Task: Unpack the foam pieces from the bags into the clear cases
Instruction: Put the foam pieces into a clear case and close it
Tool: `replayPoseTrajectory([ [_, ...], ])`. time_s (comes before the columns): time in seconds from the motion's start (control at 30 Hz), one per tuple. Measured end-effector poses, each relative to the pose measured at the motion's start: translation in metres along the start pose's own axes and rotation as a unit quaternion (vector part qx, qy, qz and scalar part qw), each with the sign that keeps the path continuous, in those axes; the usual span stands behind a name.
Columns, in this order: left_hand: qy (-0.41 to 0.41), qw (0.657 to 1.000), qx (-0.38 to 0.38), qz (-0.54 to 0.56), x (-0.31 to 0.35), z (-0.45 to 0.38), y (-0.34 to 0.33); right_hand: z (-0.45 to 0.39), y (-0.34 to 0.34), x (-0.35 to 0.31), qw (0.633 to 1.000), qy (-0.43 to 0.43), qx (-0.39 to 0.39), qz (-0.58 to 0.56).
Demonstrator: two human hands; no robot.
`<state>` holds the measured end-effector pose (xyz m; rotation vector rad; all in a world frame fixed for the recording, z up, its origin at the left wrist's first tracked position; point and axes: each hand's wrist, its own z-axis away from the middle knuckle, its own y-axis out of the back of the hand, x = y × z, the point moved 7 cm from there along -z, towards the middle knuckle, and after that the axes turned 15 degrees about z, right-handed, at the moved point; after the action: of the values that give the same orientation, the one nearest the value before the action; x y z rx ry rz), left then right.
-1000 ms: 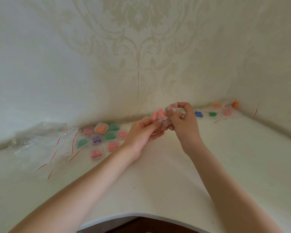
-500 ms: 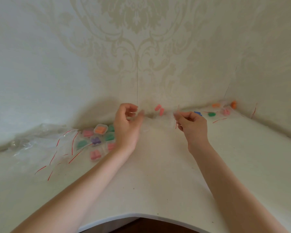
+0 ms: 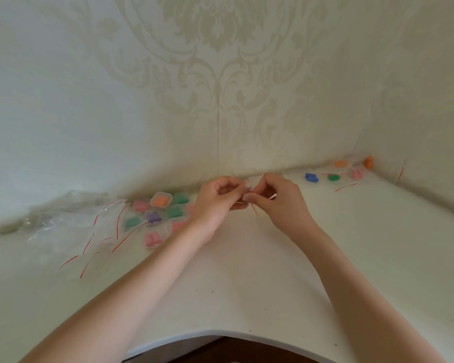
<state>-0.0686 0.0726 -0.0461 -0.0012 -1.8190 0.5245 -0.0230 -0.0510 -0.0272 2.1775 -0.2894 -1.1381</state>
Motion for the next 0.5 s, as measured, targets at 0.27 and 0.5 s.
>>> replayPoseTrajectory([
  [0.27, -0.095, 0.98, -0.002, -0.175, 0.005, 0.004, -0.008, 0.005, -0.014, -0.004, 0.998, -0.023, 0.0, -0.05],
  [0.5, -0.146, 0.942, -0.007, -0.3, 0.009, 0.013, -0.016, 0.015, -0.02, -0.019, 0.998, 0.021, 0.026, 0.058],
])
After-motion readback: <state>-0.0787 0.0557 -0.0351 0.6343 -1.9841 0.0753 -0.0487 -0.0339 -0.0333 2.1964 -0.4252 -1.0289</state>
